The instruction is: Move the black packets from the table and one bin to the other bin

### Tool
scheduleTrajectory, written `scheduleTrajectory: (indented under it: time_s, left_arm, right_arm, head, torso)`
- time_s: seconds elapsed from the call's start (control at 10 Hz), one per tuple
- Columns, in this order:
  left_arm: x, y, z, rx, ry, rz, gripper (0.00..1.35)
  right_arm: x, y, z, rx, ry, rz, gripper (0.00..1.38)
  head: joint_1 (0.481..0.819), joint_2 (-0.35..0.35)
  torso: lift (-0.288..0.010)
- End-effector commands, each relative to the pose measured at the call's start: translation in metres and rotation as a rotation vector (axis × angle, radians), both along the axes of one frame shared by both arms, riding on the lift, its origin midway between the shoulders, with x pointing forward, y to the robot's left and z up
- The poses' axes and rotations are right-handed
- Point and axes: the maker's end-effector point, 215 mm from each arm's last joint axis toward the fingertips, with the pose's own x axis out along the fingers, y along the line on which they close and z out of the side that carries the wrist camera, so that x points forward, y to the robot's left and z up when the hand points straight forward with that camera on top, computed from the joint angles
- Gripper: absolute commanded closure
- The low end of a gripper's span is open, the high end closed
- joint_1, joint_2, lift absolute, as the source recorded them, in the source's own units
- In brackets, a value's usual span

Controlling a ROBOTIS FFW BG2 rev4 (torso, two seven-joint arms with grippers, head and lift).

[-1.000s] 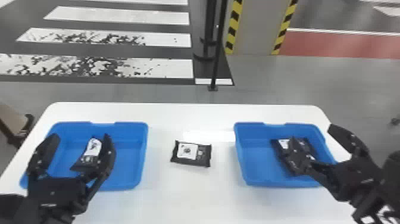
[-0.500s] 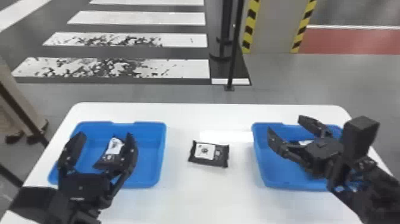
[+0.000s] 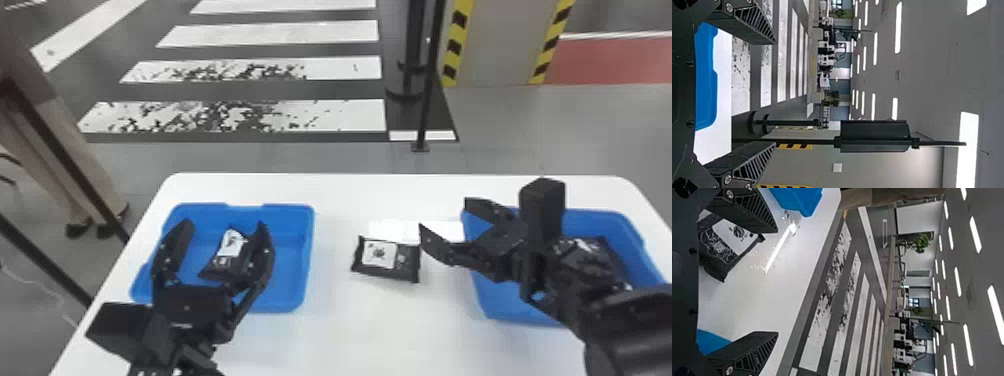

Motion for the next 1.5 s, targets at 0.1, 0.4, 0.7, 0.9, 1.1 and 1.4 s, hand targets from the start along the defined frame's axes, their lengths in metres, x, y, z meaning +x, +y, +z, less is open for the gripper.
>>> scheduleTrajectory:
  time_s: [0.1,0.4,0.7,0.9,1.1,1.4]
  left_arm:
    - [0.003,-0.007,-0.002,-0.004,0.0,-0.014,0.12]
    - [0.005,-0.012,-0.007,-0.016,0.005,-0.019,0.12]
    - [0.01,-0.018,-0.009,-0.025,0.003,-0.027,0.12]
    - [0.012,-0.02,-0.011,-0.03,0.003,-0.028,0.12]
    - [0.014,-0.022,-0.012,-0.035,0.001,-0.031,0.12]
    - [0.011,-0.015,-0.014,-0.031,0.003,-0.02,0.12]
  right_arm:
    - [0.006,0.056,-0.031,-0.023,0.079,0.142,0.08]
    - [0.01,0.063,-0.084,-0.107,0.205,0.18,0.08]
    - [0.007,0.07,-0.11,-0.068,0.278,0.202,0.08]
    - [0.0,0.089,-0.111,-0.059,0.277,0.244,0.21]
    - [-0.009,0.096,-0.121,-0.083,0.311,0.259,0.7]
    - [-0.015,0.074,-0.141,-0.241,0.356,0.225,0.9]
  head:
    - [0.695,0.146]
    - [0.695,0.182]
    - [0.695,0.176]
    - [0.695,0.183]
    - [0.695,0.203]
    - [0.695,0.205]
  torso:
    - [-0.11]
    - [-0.11]
    - [-0.11]
    - [-0.11]
    - [-0.11]
    - [-0.11]
